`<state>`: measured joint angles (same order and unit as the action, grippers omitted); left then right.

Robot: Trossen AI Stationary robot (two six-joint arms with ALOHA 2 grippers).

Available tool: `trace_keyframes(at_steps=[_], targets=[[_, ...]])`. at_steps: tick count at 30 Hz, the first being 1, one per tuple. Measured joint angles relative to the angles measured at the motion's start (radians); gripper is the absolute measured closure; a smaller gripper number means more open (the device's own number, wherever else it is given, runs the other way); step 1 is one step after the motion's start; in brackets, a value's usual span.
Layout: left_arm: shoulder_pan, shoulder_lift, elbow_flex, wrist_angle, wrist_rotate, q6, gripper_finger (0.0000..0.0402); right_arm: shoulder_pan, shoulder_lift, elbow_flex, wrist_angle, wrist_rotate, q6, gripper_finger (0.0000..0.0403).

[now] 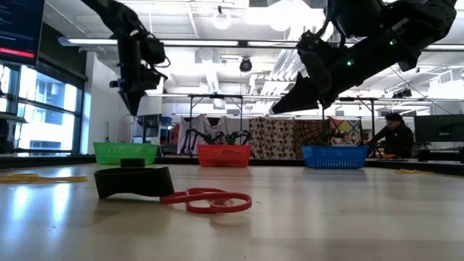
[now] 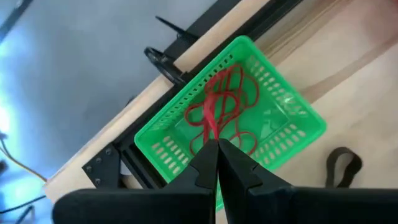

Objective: Sort rubber bands into baskets
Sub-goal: Put the red rubber band into the green bin, then put the yellow rubber band into the blue bin

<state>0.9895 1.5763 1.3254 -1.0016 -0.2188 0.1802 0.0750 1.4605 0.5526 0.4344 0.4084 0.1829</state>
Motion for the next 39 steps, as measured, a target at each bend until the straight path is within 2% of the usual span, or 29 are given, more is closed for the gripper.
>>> trace_keyframes(at_steps=[3, 9, 18, 25, 30, 36, 39], targets=[[0.02, 0.041, -0.002, -0.01, 0.007, -0.011, 0.0401, 0.0, 0.0, 0.0, -0.001, 0.0, 0.0, 0.0403], [0.056, 0.145, -0.003, -0.034, 0.097, -0.019, 0.0401, 0.0, 0.0, 0.0, -0.005, 0.0, 0.0, 0.0403], [0.092, 0.275, -0.003, -0.03, 0.102, -0.038, 0.0401, 0.0, 0.0, 0.0, -0.008, 0.0, 0.002, 0.0403], [0.071, 0.284, -0.003, -0.035, 0.102, 0.006, 0.0398, 0.0, 0.0, 0.0, -0.012, 0.0, 0.003, 0.0403], [0.032, 0.261, -0.003, -0.056, 0.099, 0.013, 0.0367, 0.0, 0.0, 0.0, -0.012, 0.0, 0.003, 0.0403], [-0.012, 0.221, -0.003, -0.072, 0.029, 0.008, 0.0308, 0.0, 0.0, 0.0, -0.012, 0.0, 0.007, 0.0403], [-0.031, 0.189, -0.003, -0.073, 0.025, 0.007, 0.0284, -0.001, 0.0, 0.0, -0.012, -0.028, 0.026, 0.0403]])
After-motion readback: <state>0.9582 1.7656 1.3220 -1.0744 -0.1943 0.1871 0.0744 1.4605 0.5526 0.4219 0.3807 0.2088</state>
